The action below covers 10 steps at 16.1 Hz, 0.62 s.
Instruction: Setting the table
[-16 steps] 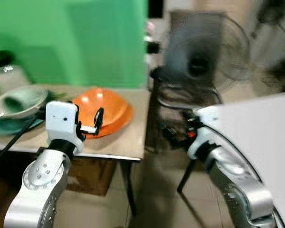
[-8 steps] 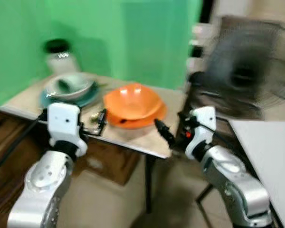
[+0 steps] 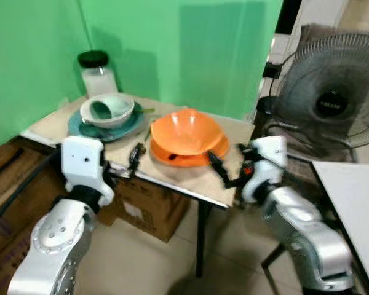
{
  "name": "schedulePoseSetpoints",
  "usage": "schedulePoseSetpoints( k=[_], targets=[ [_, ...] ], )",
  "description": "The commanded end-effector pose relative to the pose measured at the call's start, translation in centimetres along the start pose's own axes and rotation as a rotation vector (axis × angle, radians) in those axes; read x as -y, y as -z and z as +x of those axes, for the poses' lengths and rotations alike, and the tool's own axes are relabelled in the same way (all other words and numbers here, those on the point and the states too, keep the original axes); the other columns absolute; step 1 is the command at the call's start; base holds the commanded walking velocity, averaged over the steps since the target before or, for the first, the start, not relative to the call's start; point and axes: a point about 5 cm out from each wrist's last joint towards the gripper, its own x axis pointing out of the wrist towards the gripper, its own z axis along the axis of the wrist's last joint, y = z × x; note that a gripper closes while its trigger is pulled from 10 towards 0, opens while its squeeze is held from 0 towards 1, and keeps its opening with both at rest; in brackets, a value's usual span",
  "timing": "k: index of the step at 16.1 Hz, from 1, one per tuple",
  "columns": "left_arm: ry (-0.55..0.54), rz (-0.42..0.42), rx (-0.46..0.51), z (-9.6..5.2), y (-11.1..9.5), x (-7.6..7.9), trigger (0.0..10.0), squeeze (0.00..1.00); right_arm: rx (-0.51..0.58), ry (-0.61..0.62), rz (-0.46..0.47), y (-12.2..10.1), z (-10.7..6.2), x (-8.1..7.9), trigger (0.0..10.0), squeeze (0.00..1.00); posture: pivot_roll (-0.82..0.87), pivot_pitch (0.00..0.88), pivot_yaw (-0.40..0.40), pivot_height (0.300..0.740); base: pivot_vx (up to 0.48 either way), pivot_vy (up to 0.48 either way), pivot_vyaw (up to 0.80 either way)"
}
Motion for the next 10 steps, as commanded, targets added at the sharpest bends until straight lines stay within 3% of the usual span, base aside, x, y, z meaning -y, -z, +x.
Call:
schedulePoseSetpoints(
  k=[1,3,5,10],
  targets=[
    [0.0,0.008,0.012,0.01,-0.25,-0.24,10.0,0.0,0.012,-0.007,-0.005,-0.16,0.4,-0.32,10.0,1.0,-0.04,0.0,0.015,0.74,0.349,0.0,0.0],
    [0.006,0.008,0.014,0.05,-0.27,-0.26,10.0,0.0,0.017,-0.01,-0.034,-0.31,0.47,-0.31,10.0,1.0,-0.04,0.0,0.016,0.74,0.356,0.0,0.0],
    [0.01,0.009,0.014,0.12,-0.3,-0.31,10.0,0.0,0.026,0.014,-0.035,-0.44,0.62,-0.18,10.0,1.0,-0.04,0.0,0.017,0.74,0.36,0.0,0.8],
    [0.044,0.028,0.012,0.16,-0.39,-0.26,10.0,0.0,0.037,0.065,0.003,-0.9,0.89,0.5,10.0,1.0,-0.03,0.0,0.023,0.74,0.277,0.0,0.0]
  ],
)
